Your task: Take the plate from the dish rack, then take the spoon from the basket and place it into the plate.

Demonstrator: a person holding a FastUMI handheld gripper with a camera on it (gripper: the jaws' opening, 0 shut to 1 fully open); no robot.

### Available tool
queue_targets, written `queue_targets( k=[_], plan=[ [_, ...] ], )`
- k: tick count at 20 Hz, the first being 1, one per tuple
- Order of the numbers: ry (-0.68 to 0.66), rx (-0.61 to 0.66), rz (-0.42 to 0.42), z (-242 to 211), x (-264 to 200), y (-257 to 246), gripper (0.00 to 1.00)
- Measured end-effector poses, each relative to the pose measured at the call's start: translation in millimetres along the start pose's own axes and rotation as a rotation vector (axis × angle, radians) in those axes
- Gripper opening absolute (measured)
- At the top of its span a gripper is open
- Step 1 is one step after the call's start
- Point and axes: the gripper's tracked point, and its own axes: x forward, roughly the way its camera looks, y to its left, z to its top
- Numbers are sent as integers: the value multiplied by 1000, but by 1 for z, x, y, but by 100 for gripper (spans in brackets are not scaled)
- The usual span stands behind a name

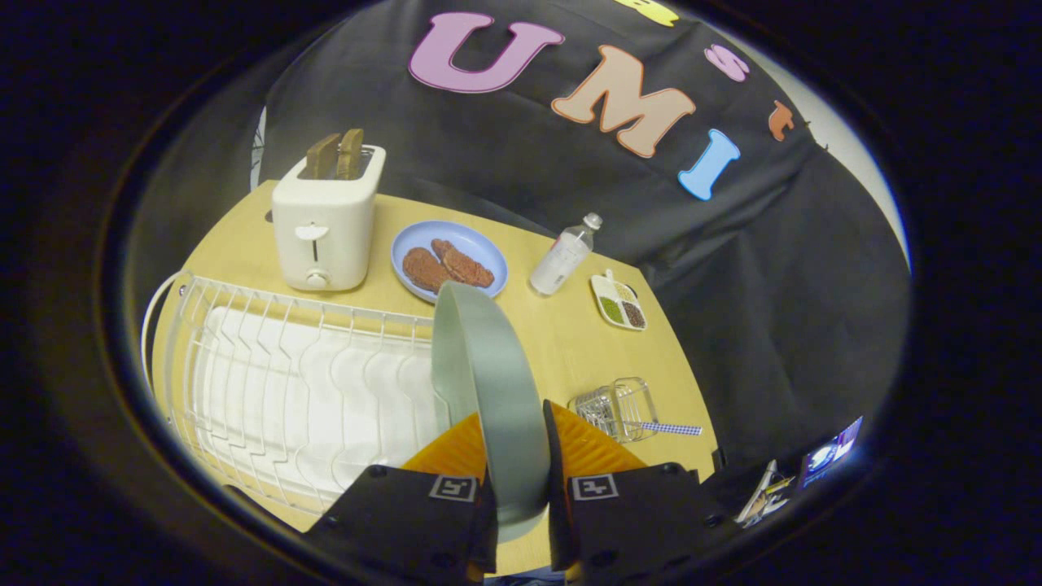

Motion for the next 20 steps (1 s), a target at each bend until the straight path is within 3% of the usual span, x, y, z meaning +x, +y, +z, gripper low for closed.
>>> queue_targets(
  k=[4, 11, 16, 20],
  plan=[
    [-26, 0, -38, 7, -11, -14, 28],
    [-101, 108, 18, 22, -45, -32, 28],
    [-174, 286, 92, 16, -88, -70, 28],
    [-193, 503, 102, -17, -111, -125, 28]
  ],
)
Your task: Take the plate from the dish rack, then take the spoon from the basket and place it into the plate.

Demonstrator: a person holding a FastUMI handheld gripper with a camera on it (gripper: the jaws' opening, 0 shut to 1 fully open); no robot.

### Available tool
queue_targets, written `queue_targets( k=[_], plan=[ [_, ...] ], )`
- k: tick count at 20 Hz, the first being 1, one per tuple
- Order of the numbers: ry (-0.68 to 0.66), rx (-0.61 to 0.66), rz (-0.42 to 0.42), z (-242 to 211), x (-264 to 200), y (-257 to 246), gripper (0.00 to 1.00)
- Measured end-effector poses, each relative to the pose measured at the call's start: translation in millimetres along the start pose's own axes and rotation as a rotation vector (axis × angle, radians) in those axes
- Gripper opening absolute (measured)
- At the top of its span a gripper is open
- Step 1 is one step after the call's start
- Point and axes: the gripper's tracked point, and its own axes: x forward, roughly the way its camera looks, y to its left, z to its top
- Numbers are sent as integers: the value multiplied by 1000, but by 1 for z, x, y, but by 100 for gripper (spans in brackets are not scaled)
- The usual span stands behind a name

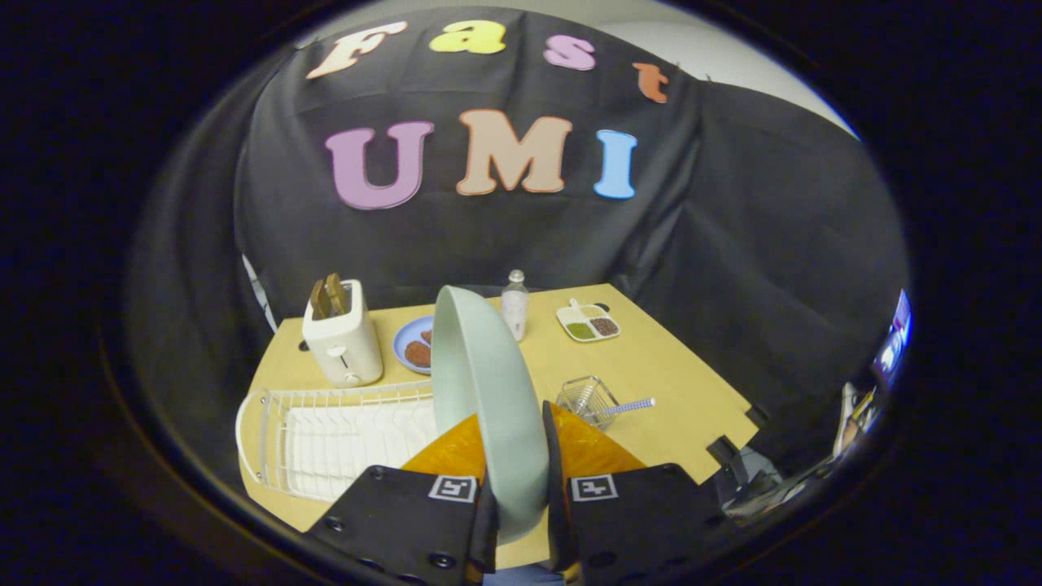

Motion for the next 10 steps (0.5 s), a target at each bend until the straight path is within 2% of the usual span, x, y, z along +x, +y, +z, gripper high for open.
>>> queue_targets(
  k=[5, 10],
  plan=[
    [67, 170, -76, -49, -4, -88, 28],
    [158, 299, -100, -102, 27, -136, 28]
  ],
)
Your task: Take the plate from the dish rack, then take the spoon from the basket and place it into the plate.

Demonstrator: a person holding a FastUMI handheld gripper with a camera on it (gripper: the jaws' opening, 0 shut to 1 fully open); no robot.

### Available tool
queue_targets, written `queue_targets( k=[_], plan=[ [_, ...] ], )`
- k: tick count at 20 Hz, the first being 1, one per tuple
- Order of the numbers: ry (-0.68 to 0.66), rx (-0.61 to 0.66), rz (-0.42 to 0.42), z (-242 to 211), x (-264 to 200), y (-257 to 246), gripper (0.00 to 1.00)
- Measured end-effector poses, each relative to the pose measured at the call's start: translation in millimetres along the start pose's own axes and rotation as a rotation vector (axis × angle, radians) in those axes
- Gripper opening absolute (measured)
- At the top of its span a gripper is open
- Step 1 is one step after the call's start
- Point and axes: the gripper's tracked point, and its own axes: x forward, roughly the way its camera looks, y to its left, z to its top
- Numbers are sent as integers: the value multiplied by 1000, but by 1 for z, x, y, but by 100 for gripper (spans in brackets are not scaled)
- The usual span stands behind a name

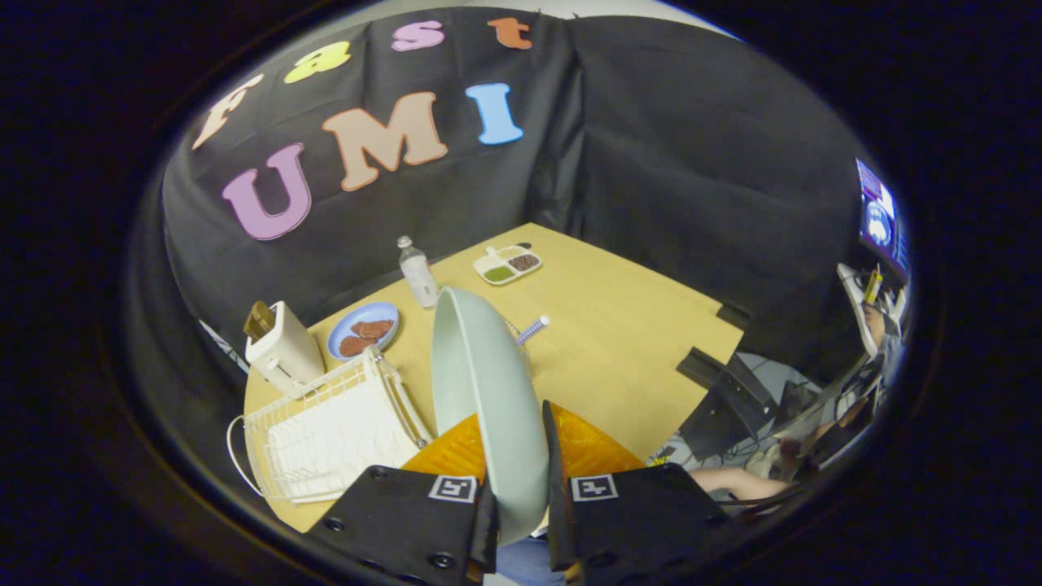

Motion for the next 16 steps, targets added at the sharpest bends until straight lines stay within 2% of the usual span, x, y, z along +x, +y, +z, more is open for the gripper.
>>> queue_targets(
  k=[6, 10, 16],
  plan=[
    [137, 253, 67, -51, 60, -26, 28],
    [217, 335, 31, -87, 94, -42, 28],
    [242, 462, 88, -91, 116, -34, 30]
  ],
)
